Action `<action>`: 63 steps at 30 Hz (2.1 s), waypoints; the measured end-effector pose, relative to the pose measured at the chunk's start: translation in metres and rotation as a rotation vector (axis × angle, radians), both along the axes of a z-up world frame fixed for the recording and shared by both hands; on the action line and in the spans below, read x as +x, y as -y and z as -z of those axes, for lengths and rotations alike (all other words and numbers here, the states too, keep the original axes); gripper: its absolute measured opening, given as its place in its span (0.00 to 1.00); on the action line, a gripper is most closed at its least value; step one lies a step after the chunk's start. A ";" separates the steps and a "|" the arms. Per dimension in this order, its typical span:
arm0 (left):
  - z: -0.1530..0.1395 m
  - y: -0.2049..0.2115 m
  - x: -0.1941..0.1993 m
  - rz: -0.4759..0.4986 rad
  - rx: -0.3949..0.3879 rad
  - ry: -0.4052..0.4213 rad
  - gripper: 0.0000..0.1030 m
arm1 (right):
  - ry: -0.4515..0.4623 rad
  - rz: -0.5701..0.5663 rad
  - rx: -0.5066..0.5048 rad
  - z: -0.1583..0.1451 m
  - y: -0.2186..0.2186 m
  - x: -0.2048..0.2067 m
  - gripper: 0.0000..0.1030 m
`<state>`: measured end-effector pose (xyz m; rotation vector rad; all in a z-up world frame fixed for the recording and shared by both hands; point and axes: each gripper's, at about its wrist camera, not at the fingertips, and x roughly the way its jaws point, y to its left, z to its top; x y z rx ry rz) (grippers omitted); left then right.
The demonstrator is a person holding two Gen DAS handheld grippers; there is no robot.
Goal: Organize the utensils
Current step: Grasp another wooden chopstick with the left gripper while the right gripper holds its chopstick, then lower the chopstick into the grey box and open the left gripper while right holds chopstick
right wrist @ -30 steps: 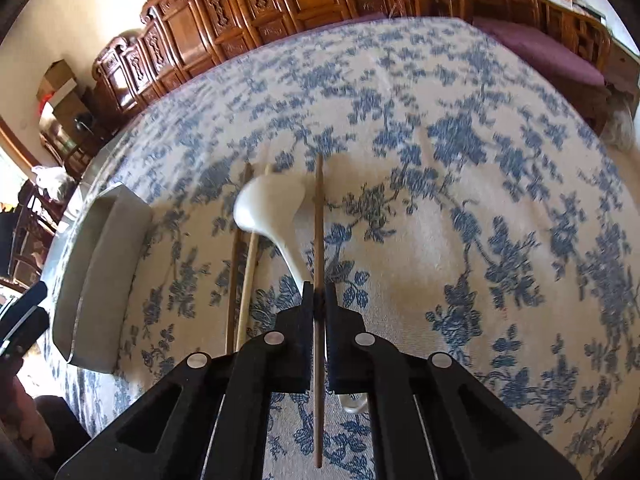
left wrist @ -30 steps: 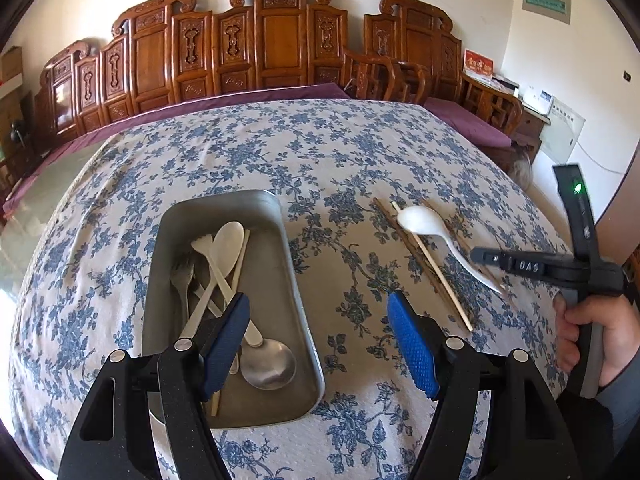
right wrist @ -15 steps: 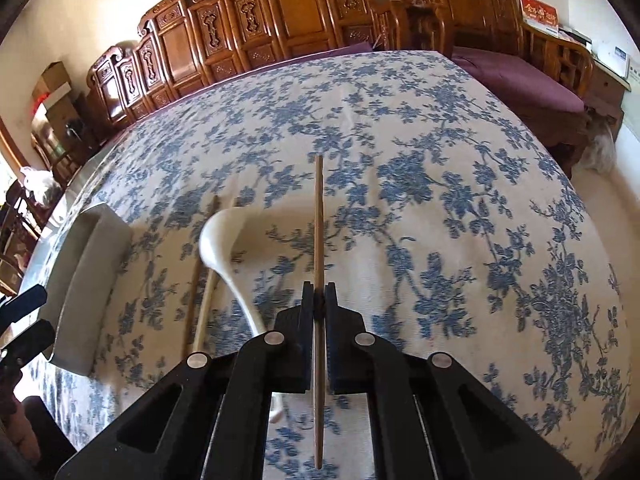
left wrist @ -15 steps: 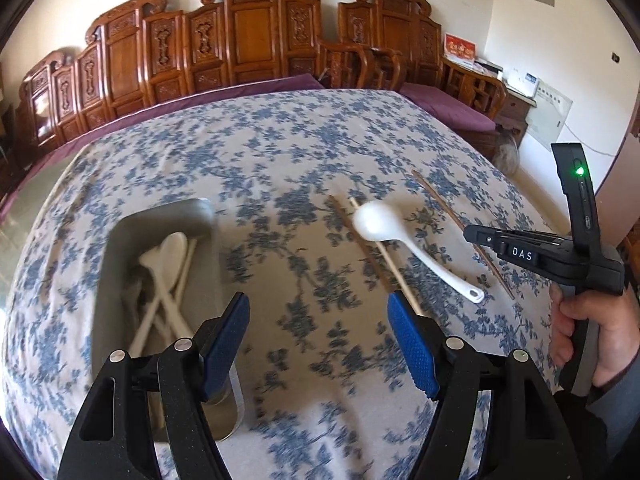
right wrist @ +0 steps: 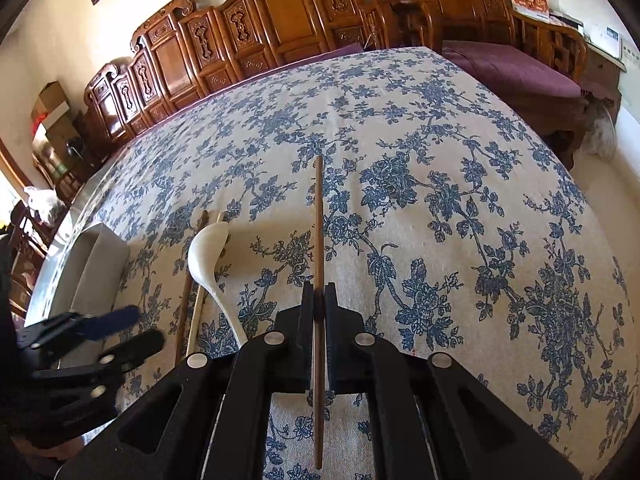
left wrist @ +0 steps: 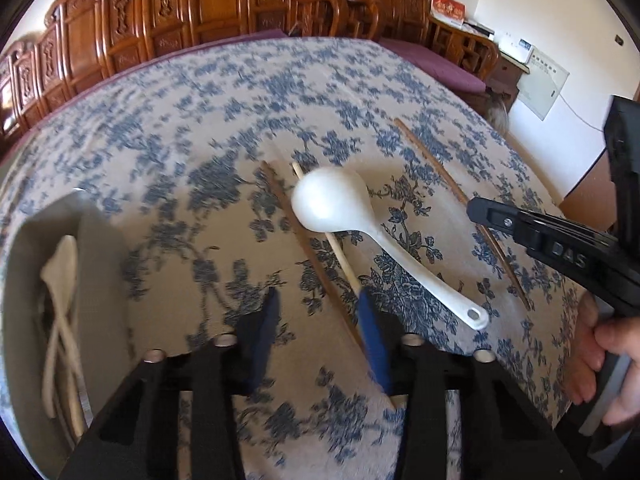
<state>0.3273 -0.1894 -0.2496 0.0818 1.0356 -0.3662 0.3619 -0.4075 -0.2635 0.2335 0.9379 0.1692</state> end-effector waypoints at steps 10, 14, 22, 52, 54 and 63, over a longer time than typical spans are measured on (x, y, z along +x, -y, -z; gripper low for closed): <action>0.011 0.012 0.011 -0.004 0.068 0.007 0.08 | 0.011 0.001 0.026 -0.003 0.000 0.000 0.06; 0.011 0.013 0.013 0.004 0.097 0.011 0.09 | 0.013 -0.005 0.026 -0.003 -0.002 -0.001 0.06; 0.010 0.000 0.007 -0.003 0.127 -0.005 0.04 | 0.016 -0.014 0.020 -0.004 -0.005 -0.001 0.06; -0.078 -0.104 -0.066 -0.096 0.061 0.129 0.04 | 0.056 -0.228 -0.012 -0.025 -0.111 -0.017 0.06; -0.085 -0.111 -0.070 -0.108 0.057 0.140 0.04 | 0.066 -0.219 -0.015 -0.031 -0.110 -0.018 0.06; -0.108 -0.141 -0.079 -0.143 0.059 0.177 0.04 | 0.107 -0.217 -0.037 -0.059 -0.110 -0.036 0.06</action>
